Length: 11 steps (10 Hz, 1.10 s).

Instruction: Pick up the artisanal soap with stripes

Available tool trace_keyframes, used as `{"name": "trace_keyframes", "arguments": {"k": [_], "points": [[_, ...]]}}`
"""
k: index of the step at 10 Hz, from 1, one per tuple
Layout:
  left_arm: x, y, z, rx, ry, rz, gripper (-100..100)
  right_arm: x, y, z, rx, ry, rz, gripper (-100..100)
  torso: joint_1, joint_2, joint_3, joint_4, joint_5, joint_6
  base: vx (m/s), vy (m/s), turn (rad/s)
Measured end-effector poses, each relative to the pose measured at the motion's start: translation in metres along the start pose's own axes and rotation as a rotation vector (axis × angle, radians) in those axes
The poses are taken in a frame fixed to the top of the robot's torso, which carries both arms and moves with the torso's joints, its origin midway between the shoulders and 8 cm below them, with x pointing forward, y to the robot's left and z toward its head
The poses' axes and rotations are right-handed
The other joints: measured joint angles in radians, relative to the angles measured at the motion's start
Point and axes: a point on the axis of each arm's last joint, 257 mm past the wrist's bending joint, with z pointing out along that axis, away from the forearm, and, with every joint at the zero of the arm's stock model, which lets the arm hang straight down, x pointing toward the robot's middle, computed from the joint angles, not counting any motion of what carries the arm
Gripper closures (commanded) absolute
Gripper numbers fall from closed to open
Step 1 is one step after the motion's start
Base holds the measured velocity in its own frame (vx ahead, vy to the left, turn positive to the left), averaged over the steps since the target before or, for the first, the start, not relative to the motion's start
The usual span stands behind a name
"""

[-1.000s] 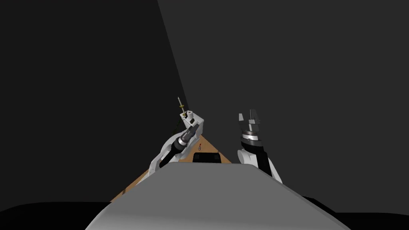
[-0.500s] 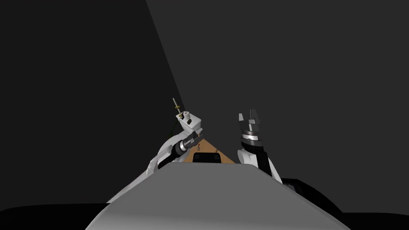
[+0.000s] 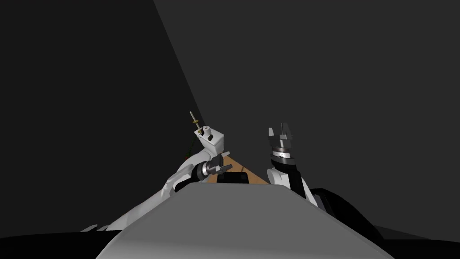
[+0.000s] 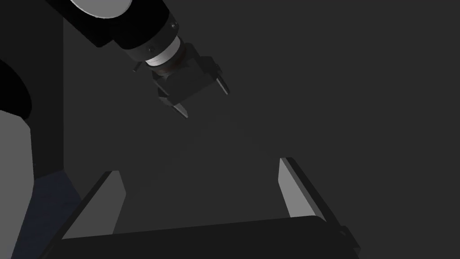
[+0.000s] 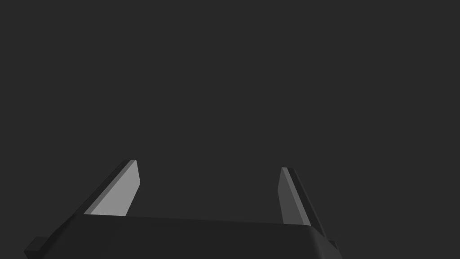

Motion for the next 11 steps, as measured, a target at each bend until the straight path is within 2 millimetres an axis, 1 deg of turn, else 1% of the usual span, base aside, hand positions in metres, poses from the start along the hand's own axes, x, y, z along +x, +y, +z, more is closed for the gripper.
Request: {"name": "trace_keyframes", "arguments": {"k": [1,2,3,4,5,6,7,8,9,10,11], "points": [[0.018,-0.008,-0.006,0.023,0.052,0.02,-100,0.0,0.0,0.0,0.0,0.0,0.0,0,0.0,0.0,0.0,0.0,0.0,0.001,-0.033,0.04,-0.146],[0.027,-0.012,-0.011,0.04,0.095,0.042,-100,0.0,0.0,0.0,0.0,0.0,0.0,0,0.0,0.0,0.0,0.0,0.0,0.0,-0.021,0.014,0.007],[0.029,-0.01,-0.014,0.042,0.118,0.05,-100,0.0,0.0,0.0,0.0,0.0,0.0,0,-0.001,-0.001,0.0,0.0,0.0,0.0,-0.029,0.017,-0.258],[0.042,-0.012,-0.017,0.063,0.17,0.072,-100,0.0,0.0,0.0,0.0,0.0,0.0,0,-0.001,-0.001,0.0,0.0,0.0,0.001,-0.036,0.033,-0.194],[0.052,-0.014,-0.027,0.071,0.209,0.086,-100,0.0,0.0,0.0,0.0,0.0,0.0,0,0.0,0.0,0.0,0.0,0.0,0.0,-0.042,0.044,-0.319],[0.067,-0.02,-0.033,0.1,0.26,0.111,-100,0.0,0.0,0.0,0.0,0.0,0.0,0,0.0,0.0,0.0,0.0,0.0,0.001,-0.043,0.041,-0.126],[0.074,-0.02,-0.04,0.113,0.301,0.132,-100,0.0,0.0,0.0,0.0,0.0,0.0,0,0.001,0.0,0.0,0.0,0.0,0.0,-0.02,0.018,0.041],[0.077,-0.021,-0.046,0.117,0.321,0.137,-100,0.0,0.0,0.0,0.0,0.0,0.0,0,-0.001,-0.001,0.0,0.0,0.0,-0.001,-0.032,0.028,-0.274],[0.09,-0.022,-0.056,0.138,0.371,0.16,-100,0.0,0.0,0.0,0.0,0.0,0.0,0,0.0,0.0,0.0,0.0,0.0,0.001,-0.04,0.037,-0.192],[0.096,-0.023,-0.065,0.153,0.409,0.177,-100,0.0,0.0,0.0,0.0,0.0,0.0,0,0.0,0.0,0.0,0.0,0.0,0.0,-0.056,0.051,-0.303],[0.108,-0.025,-0.079,0.175,0.46,0.2,-100,0.0,0.0,0.0,0.0,0.0,0.0,0,0.001,0.001,0.001,0.0,0.0,0.0,-0.051,0.052,-0.142]]}}
